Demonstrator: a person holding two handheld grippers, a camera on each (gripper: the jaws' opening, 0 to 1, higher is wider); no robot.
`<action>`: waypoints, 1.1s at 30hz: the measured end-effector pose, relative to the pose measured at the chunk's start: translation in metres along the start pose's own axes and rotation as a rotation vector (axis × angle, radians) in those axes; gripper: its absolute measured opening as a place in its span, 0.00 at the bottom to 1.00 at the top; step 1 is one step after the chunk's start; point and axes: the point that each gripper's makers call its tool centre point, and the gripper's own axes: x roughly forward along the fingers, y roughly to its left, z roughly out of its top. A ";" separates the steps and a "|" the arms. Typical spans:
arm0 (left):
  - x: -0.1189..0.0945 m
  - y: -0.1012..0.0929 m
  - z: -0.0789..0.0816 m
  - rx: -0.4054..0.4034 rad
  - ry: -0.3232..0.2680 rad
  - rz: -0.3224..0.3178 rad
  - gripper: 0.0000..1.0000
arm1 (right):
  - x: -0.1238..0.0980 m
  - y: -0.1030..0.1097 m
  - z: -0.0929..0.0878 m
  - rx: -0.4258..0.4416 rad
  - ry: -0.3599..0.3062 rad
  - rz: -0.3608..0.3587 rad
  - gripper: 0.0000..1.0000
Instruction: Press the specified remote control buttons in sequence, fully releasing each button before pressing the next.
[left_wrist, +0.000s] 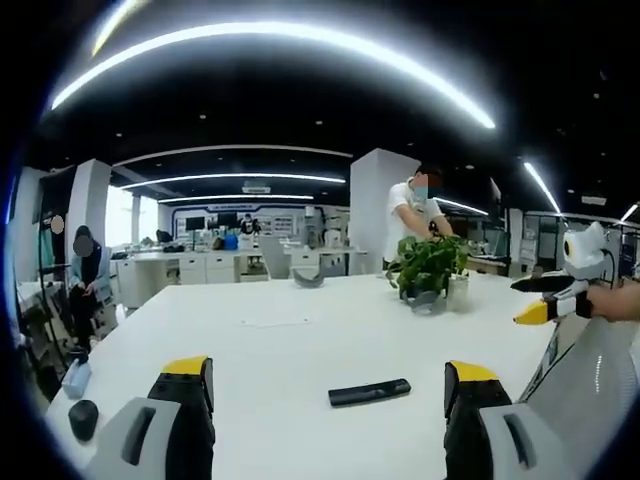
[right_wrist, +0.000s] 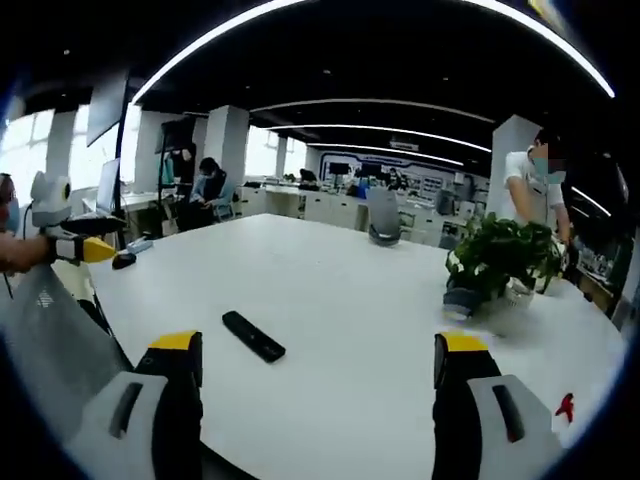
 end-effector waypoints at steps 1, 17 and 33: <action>0.001 0.002 -0.001 -0.014 0.006 0.003 1.00 | 0.001 0.000 -0.002 -0.001 0.008 0.000 0.99; 0.003 -0.010 -0.021 0.103 0.100 -0.052 1.00 | 0.002 -0.005 -0.025 0.010 0.106 -0.028 0.97; 0.001 -0.002 -0.013 0.105 0.057 -0.018 1.00 | 0.002 0.001 -0.026 -0.058 0.114 -0.015 0.97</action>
